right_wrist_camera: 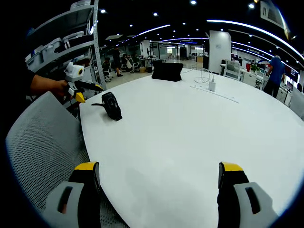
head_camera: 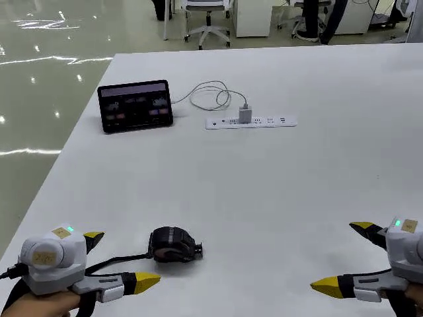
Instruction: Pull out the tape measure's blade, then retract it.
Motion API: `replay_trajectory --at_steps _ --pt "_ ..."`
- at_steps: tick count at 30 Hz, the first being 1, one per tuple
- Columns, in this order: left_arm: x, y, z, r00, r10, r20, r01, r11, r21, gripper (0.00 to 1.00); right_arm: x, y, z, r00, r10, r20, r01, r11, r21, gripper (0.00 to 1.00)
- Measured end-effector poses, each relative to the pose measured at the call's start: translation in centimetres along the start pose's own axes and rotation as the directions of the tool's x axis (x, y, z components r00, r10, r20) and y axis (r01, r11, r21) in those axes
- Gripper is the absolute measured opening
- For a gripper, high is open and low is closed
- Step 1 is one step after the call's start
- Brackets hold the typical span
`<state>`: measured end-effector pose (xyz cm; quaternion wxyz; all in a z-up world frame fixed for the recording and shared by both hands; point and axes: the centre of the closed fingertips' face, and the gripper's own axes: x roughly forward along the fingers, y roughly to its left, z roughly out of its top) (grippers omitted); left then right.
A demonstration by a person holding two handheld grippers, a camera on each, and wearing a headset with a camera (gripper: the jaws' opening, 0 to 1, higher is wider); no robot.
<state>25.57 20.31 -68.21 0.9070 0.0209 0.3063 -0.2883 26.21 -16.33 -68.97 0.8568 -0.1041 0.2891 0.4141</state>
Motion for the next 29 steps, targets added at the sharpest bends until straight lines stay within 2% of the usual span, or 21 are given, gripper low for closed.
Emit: replay_trajectory --at_steps 2,5,7,10,15,23,27,29 --pt "0.0 0.1 0.0 1.0000 -0.002 0.001 0.002 1.000 -0.003 1.00 -0.2 -0.1 -0.4 1.0000 0.003 -0.006 -0.003 1.000 0.008 1.00" --pt "-0.2 0.7 0.2 0.9997 0.023 0.005 -0.023 1.000 -0.016 1.00 -0.9 0.0 -0.9 0.9998 0.011 -0.015 -0.011 1.000 0.007 1.00" --pt "-0.3 0.7 0.2 0.9997 0.024 0.003 -0.024 0.999 -0.023 1.00 -1.2 -0.3 -0.9 1.0000 0.001 -0.007 -0.001 1.000 0.031 1.00" --pt "-0.5 0.8 0.1 0.9992 0.039 -0.002 -0.039 0.999 -0.023 1.00 -1.7 -0.6 -0.4 0.9999 -0.011 -0.002 0.011 1.000 0.028 1.00" --pt "-0.7 0.4 0.1 0.9997 0.024 0.001 -0.024 0.999 -0.035 1.00 -1.9 -0.4 -0.8 0.9996 -0.007 -0.028 0.007 1.000 0.003 1.00" --pt "-1.0 0.2 0.0 0.9998 0.022 -0.006 -0.022 0.999 -0.041 1.00 -2.3 -0.6 -1.5 0.9992 -0.010 -0.038 0.011 1.000 0.005 1.00" --pt "-1.2 0.6 -0.2 0.9992 0.036 -0.018 -0.036 0.999 -0.025 1.00 -2.5 -0.7 -1.6 0.9992 -0.011 -0.038 0.011 1.000 0.010 1.00" --pt "-1.2 0.6 -0.2 0.9994 0.032 -0.013 -0.032 0.999 -0.035 1.00 -2.5 -0.7 -1.4 0.9992 -0.014 -0.038 0.015 1.000 0.008 1.00"
